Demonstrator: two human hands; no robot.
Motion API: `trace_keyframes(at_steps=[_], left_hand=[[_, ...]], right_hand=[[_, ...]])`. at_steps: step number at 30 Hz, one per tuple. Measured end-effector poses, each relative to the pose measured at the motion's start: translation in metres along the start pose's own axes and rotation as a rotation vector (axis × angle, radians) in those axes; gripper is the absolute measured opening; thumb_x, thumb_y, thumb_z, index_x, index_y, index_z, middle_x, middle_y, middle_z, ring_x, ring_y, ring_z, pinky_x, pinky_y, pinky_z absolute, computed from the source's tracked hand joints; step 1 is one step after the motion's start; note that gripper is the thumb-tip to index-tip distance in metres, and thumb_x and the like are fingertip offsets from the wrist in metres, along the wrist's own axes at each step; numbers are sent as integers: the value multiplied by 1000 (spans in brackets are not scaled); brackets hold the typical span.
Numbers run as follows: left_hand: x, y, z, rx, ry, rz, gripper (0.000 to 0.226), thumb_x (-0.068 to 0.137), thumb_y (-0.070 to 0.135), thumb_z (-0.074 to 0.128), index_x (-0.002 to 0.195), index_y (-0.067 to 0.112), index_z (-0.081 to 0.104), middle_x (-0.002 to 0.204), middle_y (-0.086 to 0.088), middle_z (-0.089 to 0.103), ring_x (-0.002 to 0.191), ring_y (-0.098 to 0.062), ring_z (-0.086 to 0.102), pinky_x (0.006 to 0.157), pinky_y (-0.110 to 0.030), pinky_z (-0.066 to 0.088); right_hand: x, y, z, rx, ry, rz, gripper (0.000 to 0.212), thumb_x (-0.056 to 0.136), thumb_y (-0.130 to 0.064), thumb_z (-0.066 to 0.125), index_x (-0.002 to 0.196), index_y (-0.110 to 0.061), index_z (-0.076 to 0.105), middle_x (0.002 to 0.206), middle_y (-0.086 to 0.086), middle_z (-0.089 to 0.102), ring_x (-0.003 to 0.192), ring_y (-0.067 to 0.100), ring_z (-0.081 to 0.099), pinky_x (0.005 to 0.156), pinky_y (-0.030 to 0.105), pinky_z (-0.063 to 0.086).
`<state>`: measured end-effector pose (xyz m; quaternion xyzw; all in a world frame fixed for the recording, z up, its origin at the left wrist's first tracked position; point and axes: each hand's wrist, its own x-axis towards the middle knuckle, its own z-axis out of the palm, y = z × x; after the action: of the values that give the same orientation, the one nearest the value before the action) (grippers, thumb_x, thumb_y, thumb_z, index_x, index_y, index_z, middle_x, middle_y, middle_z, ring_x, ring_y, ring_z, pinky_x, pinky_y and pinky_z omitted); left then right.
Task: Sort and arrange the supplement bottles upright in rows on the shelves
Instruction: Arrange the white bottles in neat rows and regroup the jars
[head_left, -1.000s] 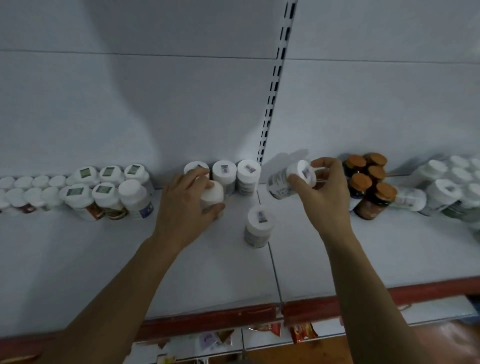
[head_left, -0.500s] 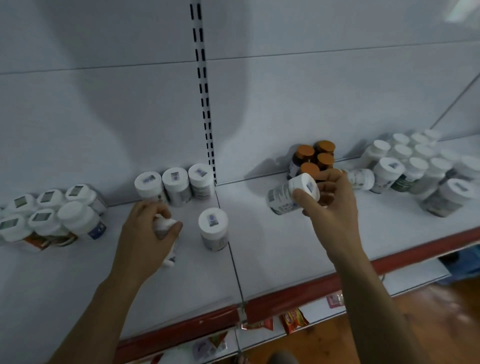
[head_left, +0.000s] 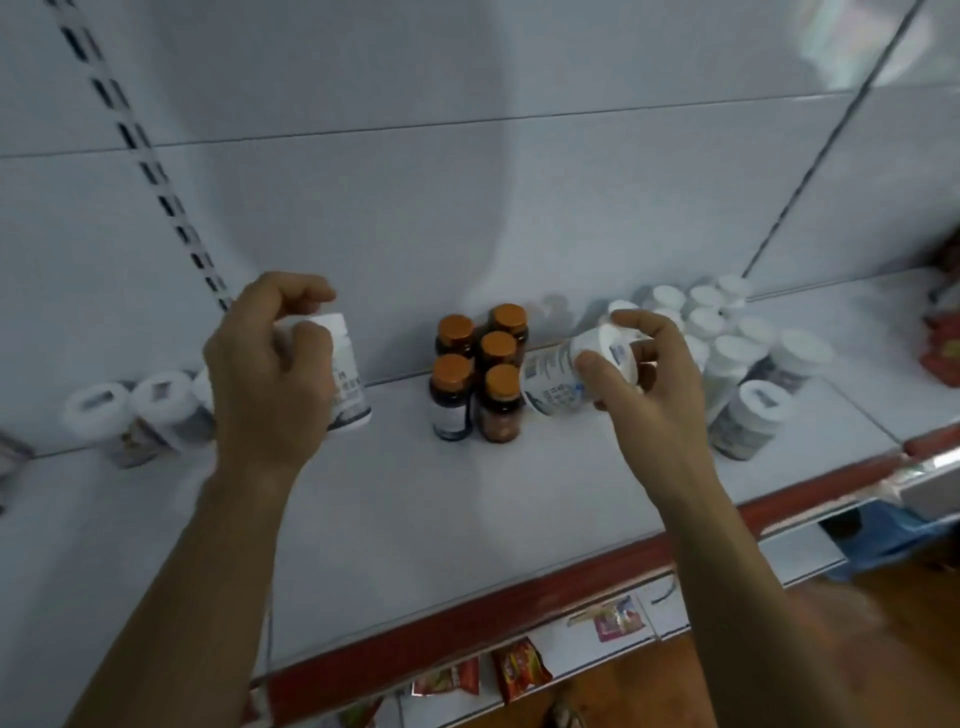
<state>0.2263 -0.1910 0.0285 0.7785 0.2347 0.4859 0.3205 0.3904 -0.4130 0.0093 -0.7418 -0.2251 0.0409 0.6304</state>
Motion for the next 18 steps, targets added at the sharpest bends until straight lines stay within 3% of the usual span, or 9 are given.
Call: trace_keyframes(at_steps=[2,4,8,11,15,18], left_hand=[[-7,23,54,-56,-76,1,33,84,18,39,102,21,66,96,2,68,86,-6,63,72,-22,49],[-18,45,103,-93,-145,-4,31,89,22,40,101,19,69,94,4,70,83,-7,65,68,-23,50],[-42,78,179,-138,-294,71,22,99,26,52,108,17,70,98,10,68,90,-5,65,76,-22,51],[-59,92,226,-163,-389,170,18,95,23,62,107,13,71,108,6,69,103,-8,65,87,-30,53],[-88,85,262,-173,-509,346,19,86,20,79,95,7,68,113,-1,67,112,-15,64,95,-32,51],[-107,75,278,-250,-548,330,26,83,22,84,84,8,62,111,-2,65,117,-18,64,95,-37,52]], right_hand=[[24,9,-48,-53,48,-9,37,83,-44,70,116,-29,61,107,0,66,93,13,67,75,42,61],[45,22,-96,-118,111,-2,42,79,-55,64,114,-30,63,112,3,66,99,22,67,81,50,59],[75,55,-177,-186,304,37,37,81,-56,59,113,-36,61,116,-1,62,103,20,64,84,53,58],[86,80,-217,-295,363,73,34,84,-53,59,115,-42,55,115,-10,56,106,15,59,89,49,57],[91,107,-244,-478,153,119,43,82,-40,71,119,-38,52,111,-3,61,98,20,61,81,42,54],[95,120,-245,-518,1,79,41,79,-33,79,111,-33,54,105,-8,63,89,10,58,71,28,46]])
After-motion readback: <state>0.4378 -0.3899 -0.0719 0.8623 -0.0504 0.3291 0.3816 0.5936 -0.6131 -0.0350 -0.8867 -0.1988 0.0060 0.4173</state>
